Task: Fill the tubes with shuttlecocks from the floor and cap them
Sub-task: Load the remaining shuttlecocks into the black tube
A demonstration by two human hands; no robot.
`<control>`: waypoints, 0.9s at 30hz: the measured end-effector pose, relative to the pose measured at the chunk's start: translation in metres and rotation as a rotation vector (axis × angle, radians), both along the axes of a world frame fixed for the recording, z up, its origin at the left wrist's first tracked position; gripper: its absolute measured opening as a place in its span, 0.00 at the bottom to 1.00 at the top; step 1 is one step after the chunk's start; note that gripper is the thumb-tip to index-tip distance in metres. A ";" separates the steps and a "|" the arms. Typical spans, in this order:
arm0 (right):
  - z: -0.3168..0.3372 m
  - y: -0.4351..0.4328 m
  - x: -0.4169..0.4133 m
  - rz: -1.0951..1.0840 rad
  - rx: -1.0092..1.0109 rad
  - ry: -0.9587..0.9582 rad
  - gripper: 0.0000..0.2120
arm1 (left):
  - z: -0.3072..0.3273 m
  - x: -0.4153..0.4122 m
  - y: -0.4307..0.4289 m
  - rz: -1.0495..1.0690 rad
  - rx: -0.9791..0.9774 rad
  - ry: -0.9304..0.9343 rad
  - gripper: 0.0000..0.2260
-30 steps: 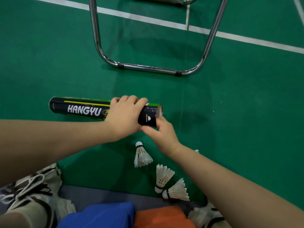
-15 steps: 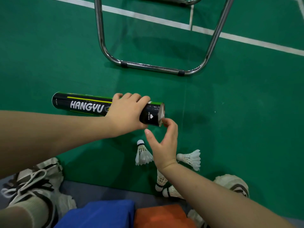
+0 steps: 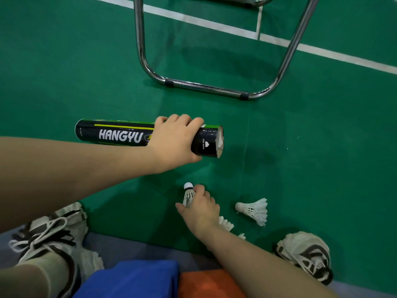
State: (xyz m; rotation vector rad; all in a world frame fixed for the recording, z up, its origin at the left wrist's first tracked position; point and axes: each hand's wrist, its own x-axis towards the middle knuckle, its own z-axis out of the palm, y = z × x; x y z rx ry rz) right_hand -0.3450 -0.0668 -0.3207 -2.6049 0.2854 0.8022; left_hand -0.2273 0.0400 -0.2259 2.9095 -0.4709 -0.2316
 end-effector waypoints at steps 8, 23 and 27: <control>0.011 -0.022 0.030 -0.252 0.352 -0.140 0.23 | 0.004 0.002 0.004 0.008 -0.017 0.000 0.33; 0.057 -0.108 0.095 -1.128 1.248 0.067 0.10 | 0.003 0.002 -0.002 0.009 0.018 0.026 0.35; 0.075 -0.119 0.107 -1.038 1.294 -0.007 0.10 | 0.004 0.002 -0.003 0.009 0.020 0.029 0.35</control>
